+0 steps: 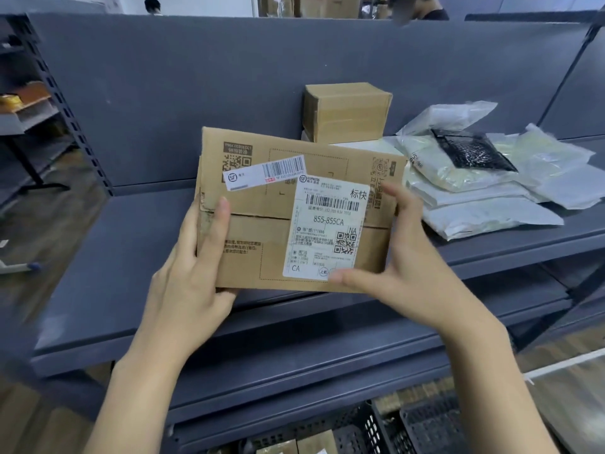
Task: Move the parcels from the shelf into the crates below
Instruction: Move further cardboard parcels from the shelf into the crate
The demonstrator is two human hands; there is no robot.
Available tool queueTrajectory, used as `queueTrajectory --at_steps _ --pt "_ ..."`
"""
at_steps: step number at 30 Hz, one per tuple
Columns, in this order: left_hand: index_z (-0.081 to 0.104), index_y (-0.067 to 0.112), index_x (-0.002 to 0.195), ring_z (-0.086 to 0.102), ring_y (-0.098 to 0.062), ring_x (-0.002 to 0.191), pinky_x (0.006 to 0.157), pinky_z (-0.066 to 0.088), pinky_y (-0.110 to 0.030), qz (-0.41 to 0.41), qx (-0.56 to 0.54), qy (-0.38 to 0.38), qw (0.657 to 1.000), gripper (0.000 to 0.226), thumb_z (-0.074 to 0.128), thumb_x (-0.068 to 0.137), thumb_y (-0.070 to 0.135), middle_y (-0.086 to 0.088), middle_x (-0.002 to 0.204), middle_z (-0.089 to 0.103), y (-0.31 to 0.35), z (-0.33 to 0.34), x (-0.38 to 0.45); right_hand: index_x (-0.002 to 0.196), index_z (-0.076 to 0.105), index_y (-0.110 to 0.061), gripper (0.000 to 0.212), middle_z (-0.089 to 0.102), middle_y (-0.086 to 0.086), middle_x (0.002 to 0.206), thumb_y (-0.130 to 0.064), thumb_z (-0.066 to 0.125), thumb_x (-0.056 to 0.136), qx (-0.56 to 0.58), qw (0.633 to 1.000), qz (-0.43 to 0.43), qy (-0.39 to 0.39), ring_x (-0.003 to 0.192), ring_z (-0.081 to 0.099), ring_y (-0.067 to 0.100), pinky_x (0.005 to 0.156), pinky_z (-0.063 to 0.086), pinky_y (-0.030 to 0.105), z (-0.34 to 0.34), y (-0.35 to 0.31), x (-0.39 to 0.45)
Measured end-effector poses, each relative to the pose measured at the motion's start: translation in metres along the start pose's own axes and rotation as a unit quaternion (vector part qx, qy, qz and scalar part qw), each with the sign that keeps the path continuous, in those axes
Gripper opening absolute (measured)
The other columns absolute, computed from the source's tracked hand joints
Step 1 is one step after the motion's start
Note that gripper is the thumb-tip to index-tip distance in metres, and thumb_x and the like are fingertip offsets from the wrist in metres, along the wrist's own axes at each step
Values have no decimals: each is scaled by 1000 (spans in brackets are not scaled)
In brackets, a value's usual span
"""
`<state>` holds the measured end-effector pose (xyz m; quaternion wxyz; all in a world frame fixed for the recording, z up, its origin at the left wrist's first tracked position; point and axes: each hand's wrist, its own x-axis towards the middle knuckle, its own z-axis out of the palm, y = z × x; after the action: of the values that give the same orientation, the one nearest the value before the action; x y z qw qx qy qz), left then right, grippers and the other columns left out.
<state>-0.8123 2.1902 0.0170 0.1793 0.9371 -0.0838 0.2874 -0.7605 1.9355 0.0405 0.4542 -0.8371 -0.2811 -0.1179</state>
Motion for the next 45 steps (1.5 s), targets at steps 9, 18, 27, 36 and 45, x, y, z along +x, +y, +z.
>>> queueTrajectory --at_steps 9,18,27,36,45 --pt "-10 41 147 57 -43 106 63 51 -44 -31 18 -25 999 132 79 59 0 -12 154 20 30 13 -27 143 -9 -45 130 -17 2 156 -47 87 56 -87 994 -7 -62 142 -17 -1 109 -2 4 -7 21 -34" --pt "8 29 149 58 -41 102 60 47 -35 -96 54 -76 991 124 78 52 -3 -12 154 23 78 32 -90 137 -25 -52 136 -19 -13 153 -46 86 58 -48 988 47 -138 140 -14 -7 99 -4 -7 -6 52 -98" --pt "11 28 148 51 -40 114 63 49 -38 -121 30 -88 988 116 79 58 -2 -16 153 23 85 46 -147 144 -17 -45 133 -13 -2 155 -43 85 59 -30 983 79 -164 144 -9 4 99 -1 -7 16 61 -149" --pt "4 33 148 53 -37 116 69 51 -42 -145 -1 -140 979 114 78 67 6 -11 156 19 79 60 -211 147 -15 -39 129 -10 -4 155 -43 82 62 -42 972 127 -191 135 -12 -16 100 -2 -6 44 59 -207" --pt "-11 50 143 46 -30 126 77 54 -48 -231 -76 -225 944 121 75 70 6 2 158 6 54 82 -293 143 -14 -47 122 -13 -11 155 -37 82 68 -9 945 203 -256 145 -2 6 114 13 23 95 70 -276"
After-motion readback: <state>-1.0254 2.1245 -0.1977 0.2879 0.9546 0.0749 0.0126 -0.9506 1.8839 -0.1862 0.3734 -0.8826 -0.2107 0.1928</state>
